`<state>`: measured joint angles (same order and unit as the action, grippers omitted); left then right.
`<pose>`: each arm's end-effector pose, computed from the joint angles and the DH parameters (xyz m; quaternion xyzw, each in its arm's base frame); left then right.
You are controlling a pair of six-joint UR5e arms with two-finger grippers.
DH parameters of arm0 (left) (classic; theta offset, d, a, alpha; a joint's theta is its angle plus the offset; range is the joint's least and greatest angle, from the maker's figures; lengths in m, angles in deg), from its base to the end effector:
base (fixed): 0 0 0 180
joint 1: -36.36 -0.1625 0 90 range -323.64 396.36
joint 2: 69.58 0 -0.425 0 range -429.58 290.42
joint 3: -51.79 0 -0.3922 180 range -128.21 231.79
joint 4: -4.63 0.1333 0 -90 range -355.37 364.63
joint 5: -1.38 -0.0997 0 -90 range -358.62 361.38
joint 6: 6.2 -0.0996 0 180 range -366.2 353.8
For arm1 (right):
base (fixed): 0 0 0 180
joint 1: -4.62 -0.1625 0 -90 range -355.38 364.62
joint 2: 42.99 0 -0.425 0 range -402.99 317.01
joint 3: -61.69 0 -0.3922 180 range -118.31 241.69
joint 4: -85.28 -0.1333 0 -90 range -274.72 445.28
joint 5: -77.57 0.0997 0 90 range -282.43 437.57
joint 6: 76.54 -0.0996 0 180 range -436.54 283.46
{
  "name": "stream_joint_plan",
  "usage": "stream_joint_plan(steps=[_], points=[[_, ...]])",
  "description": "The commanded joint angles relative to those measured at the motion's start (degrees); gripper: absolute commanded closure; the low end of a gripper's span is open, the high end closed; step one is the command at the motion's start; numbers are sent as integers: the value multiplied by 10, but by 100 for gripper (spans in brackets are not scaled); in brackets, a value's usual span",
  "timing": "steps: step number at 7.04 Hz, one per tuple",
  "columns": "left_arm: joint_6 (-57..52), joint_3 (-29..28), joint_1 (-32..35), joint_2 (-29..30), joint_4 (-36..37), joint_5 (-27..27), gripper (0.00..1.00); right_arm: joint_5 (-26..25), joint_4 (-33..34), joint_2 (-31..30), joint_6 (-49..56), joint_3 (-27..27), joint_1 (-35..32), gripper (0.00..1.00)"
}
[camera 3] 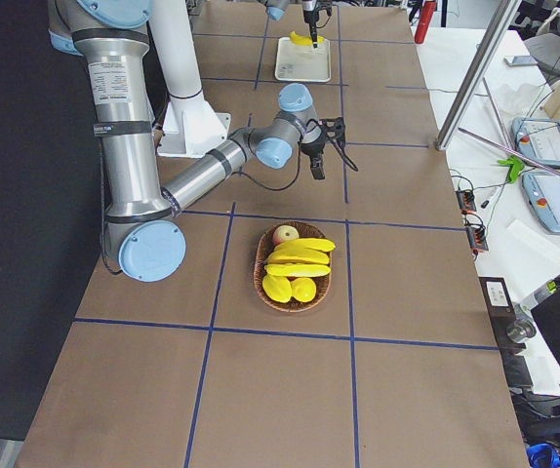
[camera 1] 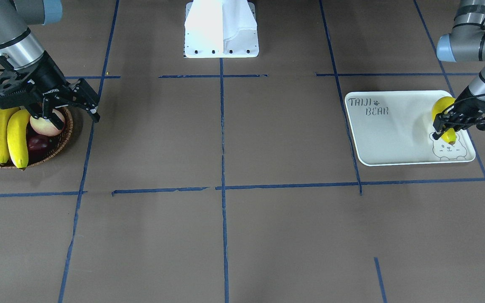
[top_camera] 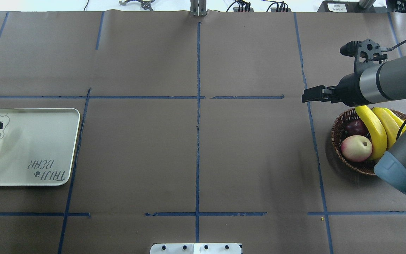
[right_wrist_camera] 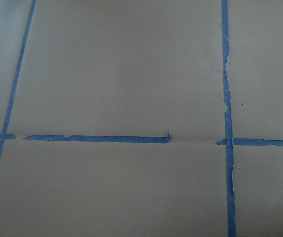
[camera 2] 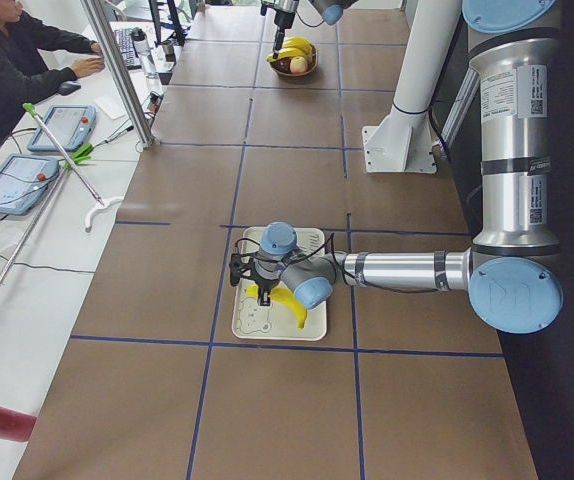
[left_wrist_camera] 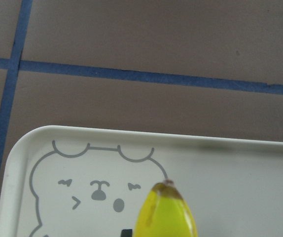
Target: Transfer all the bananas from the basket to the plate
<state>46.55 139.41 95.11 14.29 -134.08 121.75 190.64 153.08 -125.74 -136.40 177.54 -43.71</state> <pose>0.1750 -0.4484 0.6444 0.0819 0.4047 -0.0806 0.9072 -0.2715 -0.4468 0.3401 0.1504 -0.4642 0.0456 0.8717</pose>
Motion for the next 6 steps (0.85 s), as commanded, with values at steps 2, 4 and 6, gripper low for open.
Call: stream_joint_plan(steps=[2, 4, 6], points=[[2, 7, 0, 2, 0, 4, 0, 8, 1, -3, 0, 1, -8, 0], [2, 15, 7, 22, 5, 62, 0, 18, -1, -19, 2, 0, -20, 0], [9, 58, 52, 48, 54, 107, 0, 47, -5, -78, 100, 1, -54, 0]])
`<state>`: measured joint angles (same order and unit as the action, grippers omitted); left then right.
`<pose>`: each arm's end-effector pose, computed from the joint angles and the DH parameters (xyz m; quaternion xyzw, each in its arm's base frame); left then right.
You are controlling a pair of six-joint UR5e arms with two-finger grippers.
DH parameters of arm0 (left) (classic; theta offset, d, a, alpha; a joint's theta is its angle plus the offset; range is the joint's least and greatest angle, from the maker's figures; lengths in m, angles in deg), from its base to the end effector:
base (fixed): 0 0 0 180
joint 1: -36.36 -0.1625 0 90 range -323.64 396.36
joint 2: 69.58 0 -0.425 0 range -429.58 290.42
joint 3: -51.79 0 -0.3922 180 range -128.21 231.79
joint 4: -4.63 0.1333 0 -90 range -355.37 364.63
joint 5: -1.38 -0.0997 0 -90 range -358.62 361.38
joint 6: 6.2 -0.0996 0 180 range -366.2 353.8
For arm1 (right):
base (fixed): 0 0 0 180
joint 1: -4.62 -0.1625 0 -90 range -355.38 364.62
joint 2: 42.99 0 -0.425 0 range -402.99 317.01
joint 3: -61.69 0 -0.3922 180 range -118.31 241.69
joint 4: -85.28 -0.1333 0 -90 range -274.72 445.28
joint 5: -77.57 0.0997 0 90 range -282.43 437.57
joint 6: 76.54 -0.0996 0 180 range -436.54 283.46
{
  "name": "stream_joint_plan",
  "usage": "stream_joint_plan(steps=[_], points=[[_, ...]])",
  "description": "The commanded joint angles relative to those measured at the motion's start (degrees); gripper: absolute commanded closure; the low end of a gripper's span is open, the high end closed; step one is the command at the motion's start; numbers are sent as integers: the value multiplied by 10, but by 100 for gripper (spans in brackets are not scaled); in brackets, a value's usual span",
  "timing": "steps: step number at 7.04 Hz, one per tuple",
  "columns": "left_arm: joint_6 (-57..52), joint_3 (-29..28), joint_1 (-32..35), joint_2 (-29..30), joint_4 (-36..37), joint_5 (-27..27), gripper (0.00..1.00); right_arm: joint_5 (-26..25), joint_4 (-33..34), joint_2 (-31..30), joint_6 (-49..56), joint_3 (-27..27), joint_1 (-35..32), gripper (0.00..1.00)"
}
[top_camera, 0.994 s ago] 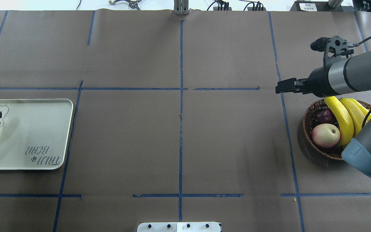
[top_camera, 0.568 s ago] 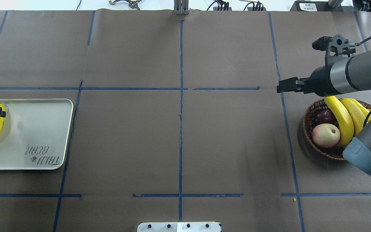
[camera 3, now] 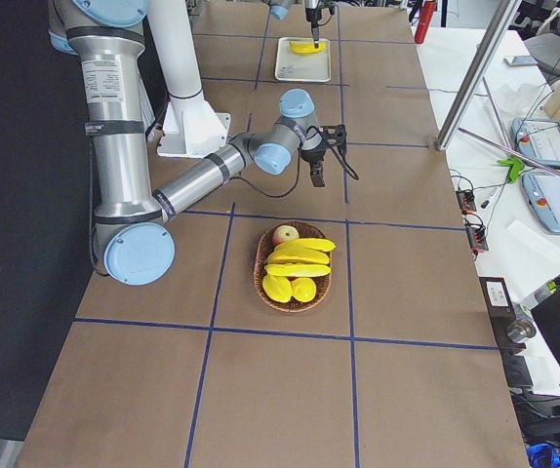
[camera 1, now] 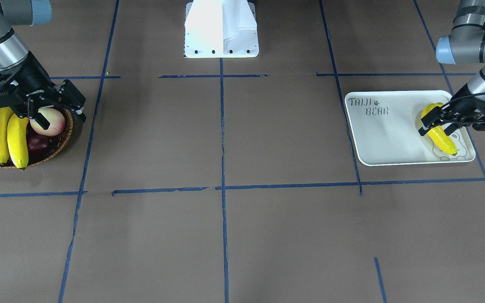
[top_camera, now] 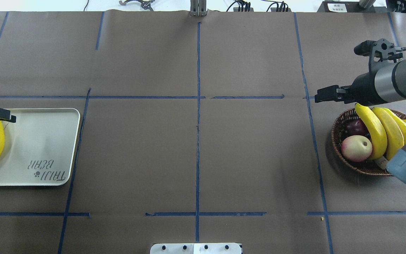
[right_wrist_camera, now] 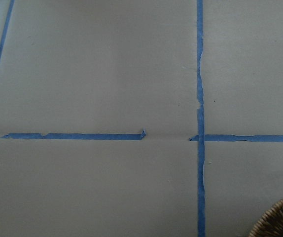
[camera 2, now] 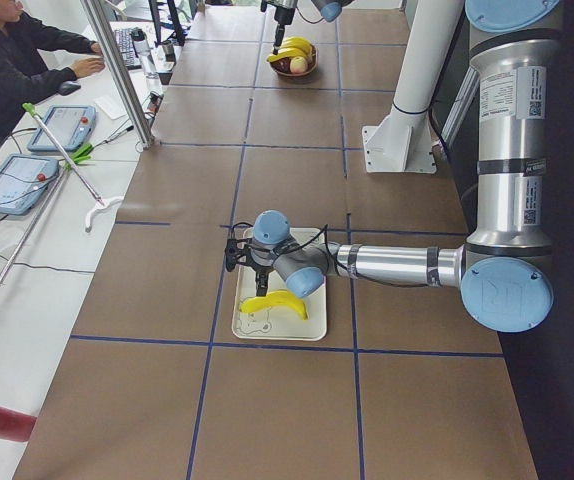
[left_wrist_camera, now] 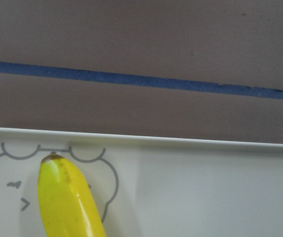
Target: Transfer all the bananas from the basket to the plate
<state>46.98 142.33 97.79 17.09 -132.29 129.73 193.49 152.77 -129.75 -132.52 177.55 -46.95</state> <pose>0.1730 -0.4672 0.5925 0.0691 0.4624 -0.0660 0.8815 -0.2397 -0.4466 0.3736 0.1400 -0.4485 0.0374 0.8820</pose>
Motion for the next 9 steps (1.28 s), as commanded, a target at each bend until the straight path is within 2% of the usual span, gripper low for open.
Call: stream_joint_plan(steps=[1, 2, 3, 5, 7, 9], points=[[10, 88, 30, 46, 154, 23, 0, 32, -3, -73, 114, 2, -41, 0], [8, 136, 28, 49, 207, 22, 0, 37, -3, -100, 145, 3, -52, 0], [10, 138, 29, 48, 206, 22, 0, 38, -4, -122, 168, 4, -62, 0], [48, 151, 25, 48, 199, 23, 0, 87, -20, -174, 252, -1, -126, 0], [50, 155, 23, 53, 199, 25, 0, 186, -71, -205, 281, -54, -193, 0], [81, 155, 21, 61, 198, 27, 0, 200, -92, -204, 279, -115, -192, 0]])
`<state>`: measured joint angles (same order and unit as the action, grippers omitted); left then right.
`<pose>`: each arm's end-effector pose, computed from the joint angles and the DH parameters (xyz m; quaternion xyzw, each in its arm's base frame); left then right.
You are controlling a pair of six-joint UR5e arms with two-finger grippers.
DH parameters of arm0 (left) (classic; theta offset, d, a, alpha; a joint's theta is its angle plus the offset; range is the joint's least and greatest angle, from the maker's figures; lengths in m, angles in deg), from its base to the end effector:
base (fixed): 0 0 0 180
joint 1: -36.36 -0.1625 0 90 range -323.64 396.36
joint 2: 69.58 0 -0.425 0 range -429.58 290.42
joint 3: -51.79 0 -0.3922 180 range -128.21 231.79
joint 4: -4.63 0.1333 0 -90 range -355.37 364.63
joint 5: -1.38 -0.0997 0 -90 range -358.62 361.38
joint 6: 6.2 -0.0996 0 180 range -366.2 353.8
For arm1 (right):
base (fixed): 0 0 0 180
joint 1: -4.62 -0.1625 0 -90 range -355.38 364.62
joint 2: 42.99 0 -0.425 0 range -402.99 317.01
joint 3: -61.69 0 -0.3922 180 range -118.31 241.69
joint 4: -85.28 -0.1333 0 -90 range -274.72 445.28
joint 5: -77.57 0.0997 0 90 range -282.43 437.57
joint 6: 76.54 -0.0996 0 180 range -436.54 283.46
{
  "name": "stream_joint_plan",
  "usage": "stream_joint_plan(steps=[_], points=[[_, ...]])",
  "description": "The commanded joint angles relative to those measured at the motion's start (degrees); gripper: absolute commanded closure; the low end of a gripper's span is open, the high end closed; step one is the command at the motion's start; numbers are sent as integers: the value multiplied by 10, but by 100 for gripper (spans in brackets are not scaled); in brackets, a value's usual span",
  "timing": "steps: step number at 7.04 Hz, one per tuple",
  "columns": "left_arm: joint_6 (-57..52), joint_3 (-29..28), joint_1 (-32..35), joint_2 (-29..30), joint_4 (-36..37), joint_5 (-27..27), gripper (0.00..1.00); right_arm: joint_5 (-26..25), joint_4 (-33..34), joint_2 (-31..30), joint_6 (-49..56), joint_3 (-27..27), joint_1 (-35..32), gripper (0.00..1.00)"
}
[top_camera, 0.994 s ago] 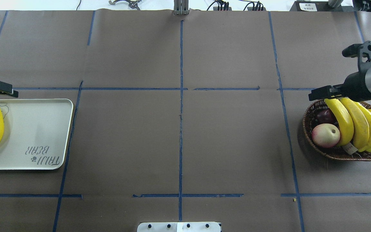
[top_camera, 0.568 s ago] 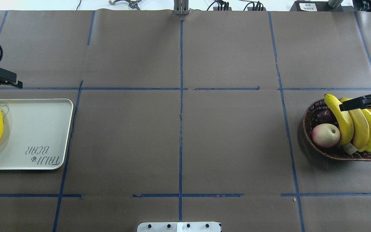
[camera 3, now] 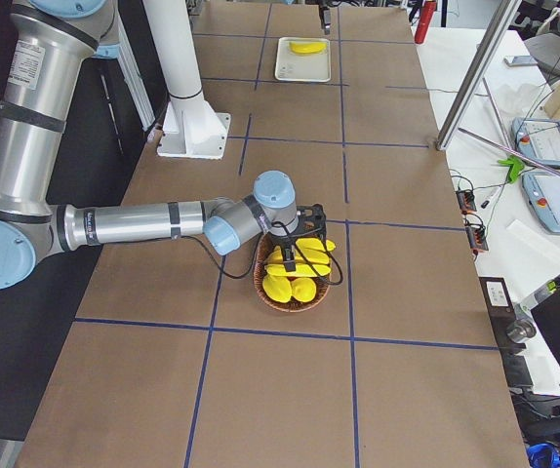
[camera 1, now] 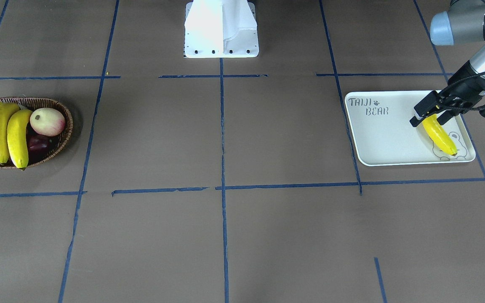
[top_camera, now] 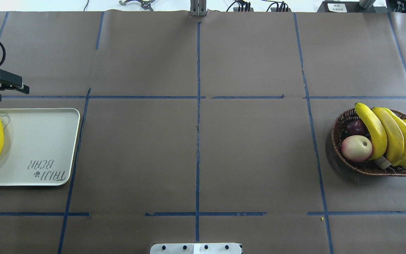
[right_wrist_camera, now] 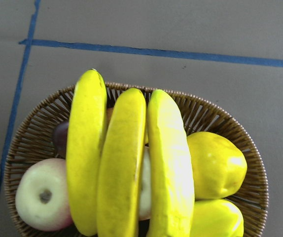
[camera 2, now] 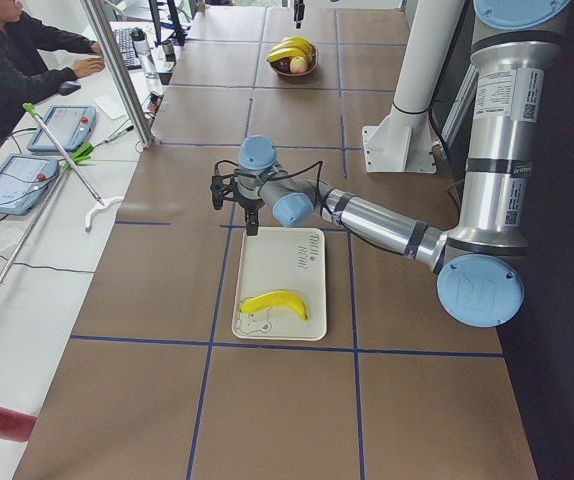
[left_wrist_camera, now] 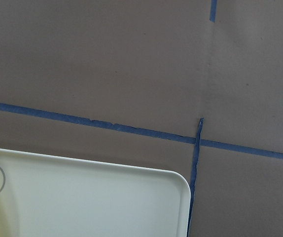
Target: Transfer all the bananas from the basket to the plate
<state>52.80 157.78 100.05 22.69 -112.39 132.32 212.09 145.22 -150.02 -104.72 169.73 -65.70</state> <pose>0.1663 -0.4899 0.4464 0.0465 0.4817 -0.1142 0.8676 -0.0715 -0.3883 0.5713 0.0785 -0.4341 -0.0351 0.8967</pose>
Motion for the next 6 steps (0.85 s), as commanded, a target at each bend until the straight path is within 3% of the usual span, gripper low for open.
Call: stream_joint_plan(steps=[1, 2, 6], points=[[39, 1, -7, 17, -1, 1, 0, 20, -21, 2, 1, -51, -3, 3], [40, 1, -7, 17, -1, 1, 0, 21, -25, 3, 2, -51, -1, 19], [40, 0, -10, 18, -1, -1, 0, 19, -29, 8, 5, -67, 38, 21]])
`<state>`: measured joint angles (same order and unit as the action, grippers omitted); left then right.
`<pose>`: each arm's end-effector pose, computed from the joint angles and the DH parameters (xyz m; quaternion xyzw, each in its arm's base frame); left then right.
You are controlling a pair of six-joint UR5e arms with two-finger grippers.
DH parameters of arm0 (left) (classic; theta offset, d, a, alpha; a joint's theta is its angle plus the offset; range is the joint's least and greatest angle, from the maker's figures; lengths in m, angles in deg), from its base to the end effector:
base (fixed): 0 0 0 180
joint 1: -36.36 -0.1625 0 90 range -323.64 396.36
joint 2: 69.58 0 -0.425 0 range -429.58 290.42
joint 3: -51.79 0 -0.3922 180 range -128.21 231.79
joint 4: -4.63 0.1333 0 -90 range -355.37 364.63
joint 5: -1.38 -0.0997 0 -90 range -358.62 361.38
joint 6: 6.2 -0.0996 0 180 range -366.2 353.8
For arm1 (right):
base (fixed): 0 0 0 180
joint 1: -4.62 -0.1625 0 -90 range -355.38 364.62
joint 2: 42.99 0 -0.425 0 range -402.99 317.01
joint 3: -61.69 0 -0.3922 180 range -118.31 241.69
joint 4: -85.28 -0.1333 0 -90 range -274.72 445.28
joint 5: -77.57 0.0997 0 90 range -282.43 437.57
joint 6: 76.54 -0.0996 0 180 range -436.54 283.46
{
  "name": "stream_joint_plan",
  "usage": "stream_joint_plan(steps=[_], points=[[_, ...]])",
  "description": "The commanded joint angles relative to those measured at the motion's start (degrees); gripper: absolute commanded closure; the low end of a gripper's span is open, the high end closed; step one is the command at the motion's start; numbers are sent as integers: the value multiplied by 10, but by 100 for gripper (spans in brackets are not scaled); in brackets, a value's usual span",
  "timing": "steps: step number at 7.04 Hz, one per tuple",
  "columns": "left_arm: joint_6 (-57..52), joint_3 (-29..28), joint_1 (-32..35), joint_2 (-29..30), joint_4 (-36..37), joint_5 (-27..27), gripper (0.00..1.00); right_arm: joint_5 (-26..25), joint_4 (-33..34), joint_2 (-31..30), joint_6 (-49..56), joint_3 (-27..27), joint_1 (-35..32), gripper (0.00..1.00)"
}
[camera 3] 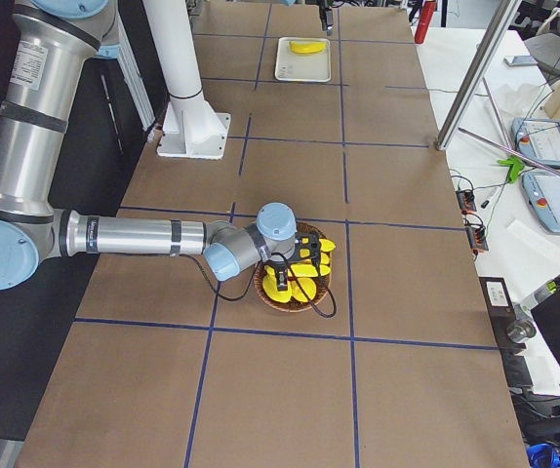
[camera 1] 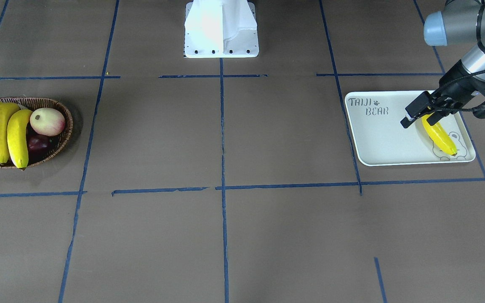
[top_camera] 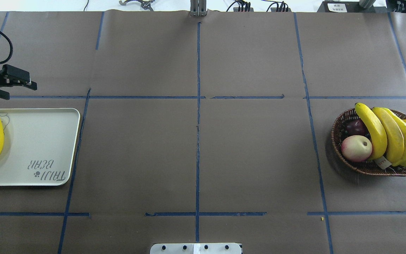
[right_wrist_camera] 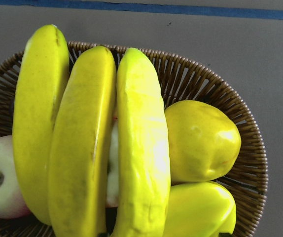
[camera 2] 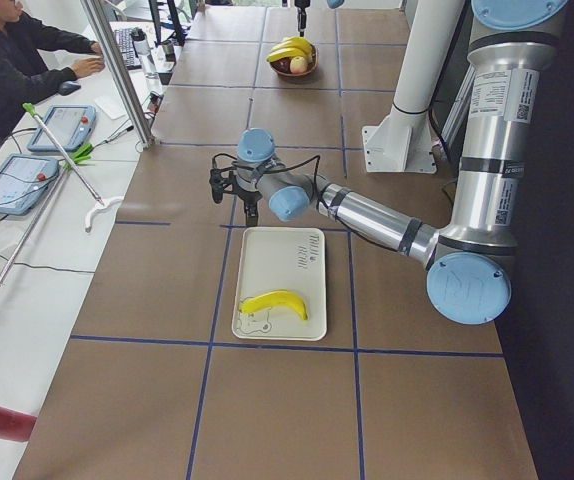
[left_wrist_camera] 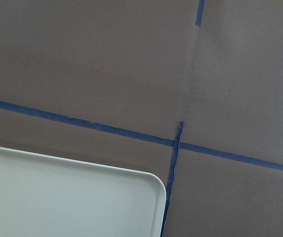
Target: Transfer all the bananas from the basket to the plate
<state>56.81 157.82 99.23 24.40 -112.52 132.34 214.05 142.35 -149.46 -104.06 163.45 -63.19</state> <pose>0.1770 -0.4947 0.4303 0.0376 0.4918 -0.1313 0.8599 -0.0910 -0.3848 0.6156 0.0424 -0.4414 -0.0547 0.8946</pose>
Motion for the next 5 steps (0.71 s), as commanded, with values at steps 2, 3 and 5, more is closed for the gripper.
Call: stream_joint_plan(steps=[2, 3, 5], points=[[-1, 0, -2, 0, 0, -1, 0, -1, 1, 12, -3, -11, 20, 29], [-2, -1, -3, 0, 0, -1, 0, 0, 0, 12, 0, -13, 19, 43], [-3, -2, -3, 0, -1, -1, 0, 1, -1, 12, 2, -16, 19, 82]])
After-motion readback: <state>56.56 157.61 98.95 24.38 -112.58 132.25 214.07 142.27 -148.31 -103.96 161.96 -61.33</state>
